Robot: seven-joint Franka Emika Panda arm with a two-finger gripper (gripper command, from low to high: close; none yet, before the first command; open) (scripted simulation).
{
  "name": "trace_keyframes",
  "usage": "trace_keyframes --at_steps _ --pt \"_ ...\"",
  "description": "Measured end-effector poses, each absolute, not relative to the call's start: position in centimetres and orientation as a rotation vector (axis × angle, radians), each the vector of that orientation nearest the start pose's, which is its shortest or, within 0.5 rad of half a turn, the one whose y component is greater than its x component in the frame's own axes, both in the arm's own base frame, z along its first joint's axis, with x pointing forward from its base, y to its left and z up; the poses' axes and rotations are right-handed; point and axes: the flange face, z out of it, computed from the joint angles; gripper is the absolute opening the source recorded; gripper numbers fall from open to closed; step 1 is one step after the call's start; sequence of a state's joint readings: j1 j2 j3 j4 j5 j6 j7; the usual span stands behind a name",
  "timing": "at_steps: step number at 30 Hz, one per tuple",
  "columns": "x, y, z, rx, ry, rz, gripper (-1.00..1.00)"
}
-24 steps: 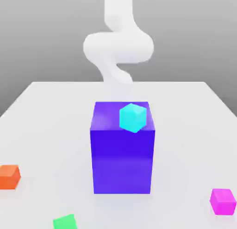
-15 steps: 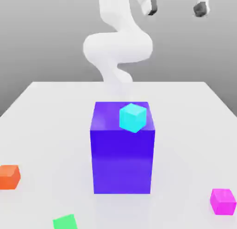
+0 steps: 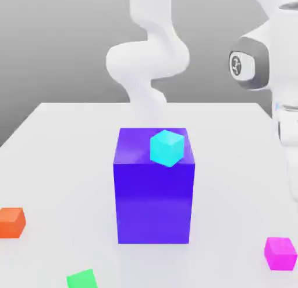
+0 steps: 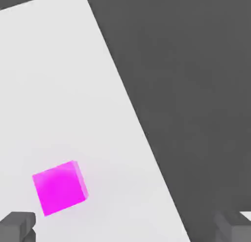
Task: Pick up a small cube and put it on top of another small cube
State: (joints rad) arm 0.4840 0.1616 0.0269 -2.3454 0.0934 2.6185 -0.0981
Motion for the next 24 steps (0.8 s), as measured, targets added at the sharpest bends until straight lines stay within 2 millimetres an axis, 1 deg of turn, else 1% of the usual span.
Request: trace_keyframes --at_steps 4,6,8,9,14,15,16,18,20,21,22,24 --pt "43.5 27.7 20.6 -2.928 -1.098 -0.029 0.00" --pt "43.1 28.1 17.7 -2.920 -1.152 -0.009 0.00" --pt "43.0 28.2 14.8 -2.918 -1.165 -0.003 0.00" --pt "42.9 28.1 13.5 -2.917 -1.166 -0.002 -1.00" --pt "42.9 28.1 13.5 -2.918 -1.167 0.002 -1.00" --pt "42.8 28.1 12.9 -2.917 -1.167 0.002 -1.00" --pt "42.8 28.1 13.3 -2.917 -1.169 0.002 -1.00" --pt "42.9 28.2 15.3 -2.917 -1.170 0.001 -1.00" --pt "42.9 28.1 17.9 -2.917 -1.169 0.002 -1.00" --pt "43.5 27.2 18.8 -2.930 -1.140 0.004 -1.00" --pt "44.8 25.1 19.2 -2.956 -1.077 0.008 -1.00" --pt "47.5 20.2 19.9 -3.007 -0.937 0.016 -1.00"
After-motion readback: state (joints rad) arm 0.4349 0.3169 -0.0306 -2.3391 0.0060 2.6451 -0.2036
